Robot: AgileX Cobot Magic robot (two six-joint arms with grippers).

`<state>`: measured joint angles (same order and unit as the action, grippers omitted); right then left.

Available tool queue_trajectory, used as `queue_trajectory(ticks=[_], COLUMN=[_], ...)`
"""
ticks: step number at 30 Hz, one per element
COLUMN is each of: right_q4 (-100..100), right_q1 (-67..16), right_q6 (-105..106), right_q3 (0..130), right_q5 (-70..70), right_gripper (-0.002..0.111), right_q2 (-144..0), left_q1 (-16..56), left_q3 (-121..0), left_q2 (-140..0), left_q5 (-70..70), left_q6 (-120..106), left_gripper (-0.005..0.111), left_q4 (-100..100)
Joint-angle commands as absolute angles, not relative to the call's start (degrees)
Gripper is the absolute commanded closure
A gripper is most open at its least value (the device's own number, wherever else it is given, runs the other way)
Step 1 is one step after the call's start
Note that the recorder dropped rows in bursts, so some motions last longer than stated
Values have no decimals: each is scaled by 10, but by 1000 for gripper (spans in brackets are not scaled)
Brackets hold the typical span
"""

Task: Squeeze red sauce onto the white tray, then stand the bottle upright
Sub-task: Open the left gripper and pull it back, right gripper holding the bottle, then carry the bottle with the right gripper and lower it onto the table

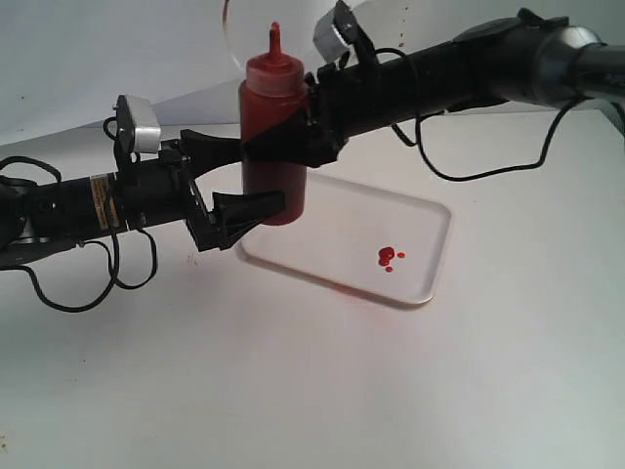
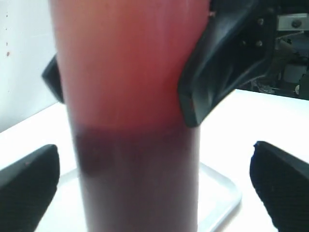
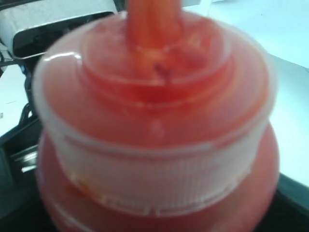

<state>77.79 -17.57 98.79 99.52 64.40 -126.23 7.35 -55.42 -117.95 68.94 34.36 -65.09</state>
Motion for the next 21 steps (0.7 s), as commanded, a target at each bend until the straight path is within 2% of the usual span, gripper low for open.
queue_trajectory(ticks=[1,8,21], right_q4=[757,648,664], right_q1=[-132,-105,-98], right_q6=[989,961,1166], right_q3=[998,965,764], right_q5=[700,700,700], right_gripper=[108,108,108], right_q2=[-1251,-1251,-1211], left_q1=[76,76,76], left_q3=[-556,-556,-556], left_q2=[-1174,-1174,-1174], left_q5=[700,700,700], left_q6=[345,344,342], left_gripper=[3,3,3], left_q4=[-653,-653,-653])
